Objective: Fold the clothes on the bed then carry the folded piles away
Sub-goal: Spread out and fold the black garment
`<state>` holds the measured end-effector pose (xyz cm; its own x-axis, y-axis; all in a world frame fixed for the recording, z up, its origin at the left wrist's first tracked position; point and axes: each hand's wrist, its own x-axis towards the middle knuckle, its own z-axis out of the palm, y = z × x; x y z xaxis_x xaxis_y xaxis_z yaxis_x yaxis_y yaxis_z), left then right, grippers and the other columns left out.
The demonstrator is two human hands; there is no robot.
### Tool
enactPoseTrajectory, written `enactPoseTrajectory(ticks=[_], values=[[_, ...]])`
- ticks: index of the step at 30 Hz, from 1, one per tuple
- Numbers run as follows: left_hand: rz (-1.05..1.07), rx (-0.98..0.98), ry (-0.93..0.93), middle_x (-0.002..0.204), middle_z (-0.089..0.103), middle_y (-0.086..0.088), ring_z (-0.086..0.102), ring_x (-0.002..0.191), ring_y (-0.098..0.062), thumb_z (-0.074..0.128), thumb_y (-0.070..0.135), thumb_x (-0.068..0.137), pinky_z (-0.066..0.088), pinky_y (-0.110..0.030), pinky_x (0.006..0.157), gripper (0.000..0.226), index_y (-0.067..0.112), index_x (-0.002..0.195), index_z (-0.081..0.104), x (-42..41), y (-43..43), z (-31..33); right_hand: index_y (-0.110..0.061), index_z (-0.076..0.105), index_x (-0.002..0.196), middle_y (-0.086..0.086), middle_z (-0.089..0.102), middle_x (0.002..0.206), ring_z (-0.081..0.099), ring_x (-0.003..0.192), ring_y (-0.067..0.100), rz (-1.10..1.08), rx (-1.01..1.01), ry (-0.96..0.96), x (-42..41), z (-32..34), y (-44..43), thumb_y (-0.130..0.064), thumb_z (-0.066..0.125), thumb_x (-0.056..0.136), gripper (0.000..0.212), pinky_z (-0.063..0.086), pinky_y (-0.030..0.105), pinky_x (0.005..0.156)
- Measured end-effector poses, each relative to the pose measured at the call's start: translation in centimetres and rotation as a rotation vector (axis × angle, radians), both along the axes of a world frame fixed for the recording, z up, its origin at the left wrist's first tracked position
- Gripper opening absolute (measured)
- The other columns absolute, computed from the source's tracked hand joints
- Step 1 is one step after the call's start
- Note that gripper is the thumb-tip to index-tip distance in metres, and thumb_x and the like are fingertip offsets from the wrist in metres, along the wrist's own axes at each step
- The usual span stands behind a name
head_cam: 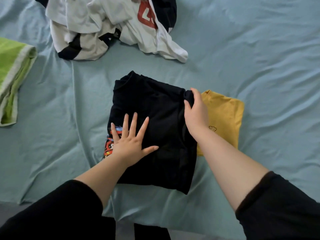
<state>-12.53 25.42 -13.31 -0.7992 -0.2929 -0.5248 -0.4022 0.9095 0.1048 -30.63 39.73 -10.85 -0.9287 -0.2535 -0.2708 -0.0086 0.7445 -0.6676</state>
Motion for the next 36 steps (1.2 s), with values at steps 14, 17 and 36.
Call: enactPoseTrajectory(ticks=[14,17,36], values=[[-0.111,-0.122,0.234,0.16,-0.016,0.002,-0.021,0.146,-0.018,0.001,0.069,0.091,-0.01,-0.053,0.116,0.063,0.045,0.146,-0.018,-4.4,-5.3,-0.9,-0.023,0.004,0.155,0.001,0.004,0.163,0.003,0.15,0.021,0.546,0.565,0.277,14.3,-3.9,5.0,-0.06,0.021,0.097,0.071,0.007,0.049,0.12],[-0.05,-0.094,0.156,0.158,-0.022,0.004,-0.022,0.145,-0.023,0.004,0.078,0.085,0.0,-0.062,0.113,0.075,0.041,0.148,-0.017,1.9,-3.3,-0.2,-0.021,0.008,0.155,0.005,0.004,0.163,0.003,0.15,0.025,0.644,0.608,0.195,17.3,-2.6,7.5,-0.067,0.021,0.093,0.078,0.008,0.051,0.119],[1.127,1.005,0.363,0.094,0.072,-0.003,0.071,0.074,-0.014,0.07,0.022,0.085,0.058,-0.028,0.061,0.015,0.024,0.099,0.064,3.9,-6.7,5.9,-0.019,0.059,0.114,-0.001,0.066,0.109,0.063,0.098,0.02,-0.492,-0.261,-0.701,13.7,4.6,0.6,-0.035,0.068,0.087,0.033,0.051,0.036,0.088]])
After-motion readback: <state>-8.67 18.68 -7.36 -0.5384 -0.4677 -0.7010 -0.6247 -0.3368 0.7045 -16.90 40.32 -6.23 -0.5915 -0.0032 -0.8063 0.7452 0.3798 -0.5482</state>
